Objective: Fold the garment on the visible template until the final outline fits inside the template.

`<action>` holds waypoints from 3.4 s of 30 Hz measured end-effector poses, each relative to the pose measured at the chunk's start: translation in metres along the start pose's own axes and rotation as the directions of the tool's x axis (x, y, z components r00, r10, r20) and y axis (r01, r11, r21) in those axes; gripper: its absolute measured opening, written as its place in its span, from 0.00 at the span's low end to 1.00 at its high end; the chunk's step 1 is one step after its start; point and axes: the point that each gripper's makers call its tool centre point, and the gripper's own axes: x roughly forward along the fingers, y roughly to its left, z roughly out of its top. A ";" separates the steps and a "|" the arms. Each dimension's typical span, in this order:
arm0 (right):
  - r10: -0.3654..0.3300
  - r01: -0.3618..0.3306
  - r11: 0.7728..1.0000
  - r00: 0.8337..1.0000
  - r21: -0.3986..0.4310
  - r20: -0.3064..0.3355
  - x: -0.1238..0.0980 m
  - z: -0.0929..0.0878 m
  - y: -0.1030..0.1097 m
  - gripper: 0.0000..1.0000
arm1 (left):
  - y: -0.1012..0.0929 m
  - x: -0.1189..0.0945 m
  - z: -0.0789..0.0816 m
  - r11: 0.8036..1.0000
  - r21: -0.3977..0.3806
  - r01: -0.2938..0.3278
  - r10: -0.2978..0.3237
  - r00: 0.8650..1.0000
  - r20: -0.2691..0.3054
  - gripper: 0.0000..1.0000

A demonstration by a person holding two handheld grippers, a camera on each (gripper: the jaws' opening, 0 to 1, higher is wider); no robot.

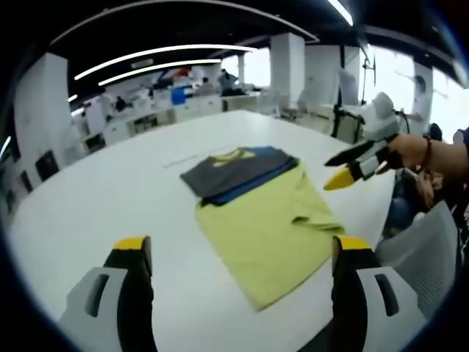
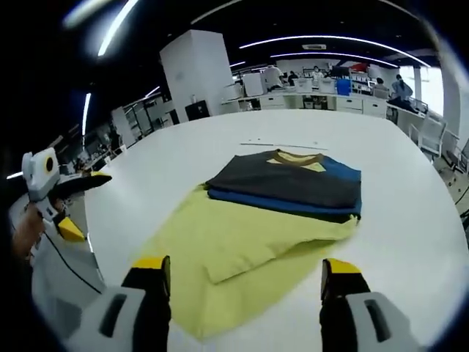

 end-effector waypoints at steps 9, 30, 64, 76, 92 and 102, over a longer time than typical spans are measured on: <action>-0.035 0.035 0.999 0.999 0.033 -0.005 0.002 -0.013 -0.011 0.70 | -0.002 0.001 -0.002 1.000 -0.002 0.005 -0.005 1.000 -0.006 0.99; 0.014 -0.012 0.998 0.999 0.061 -0.044 0.040 -0.033 0.029 0.34 | -0.002 0.002 -0.009 1.000 -0.003 0.005 -0.005 1.000 -0.027 0.97; -0.037 0.067 0.973 0.990 0.219 -0.137 0.069 -0.050 0.042 0.00 | 0.003 0.003 -0.019 1.000 -0.008 0.011 -0.011 0.998 -0.058 0.93; -0.023 0.049 0.977 0.992 0.209 -0.123 0.046 -0.047 0.036 0.00 | 0.001 0.005 -0.020 1.000 -0.007 0.020 -0.020 0.998 -0.060 0.91; -0.048 0.055 0.994 0.996 0.093 -0.077 -0.011 -0.041 0.007 0.00 | -0.003 0.004 -0.015 0.999 -0.025 0.034 -0.035 0.999 -0.040 0.87; -0.067 0.072 0.996 0.994 0.055 -0.089 -0.040 -0.049 -0.011 0.00 | -0.004 0.002 -0.016 0.998 -0.050 0.048 -0.050 0.998 -0.028 0.85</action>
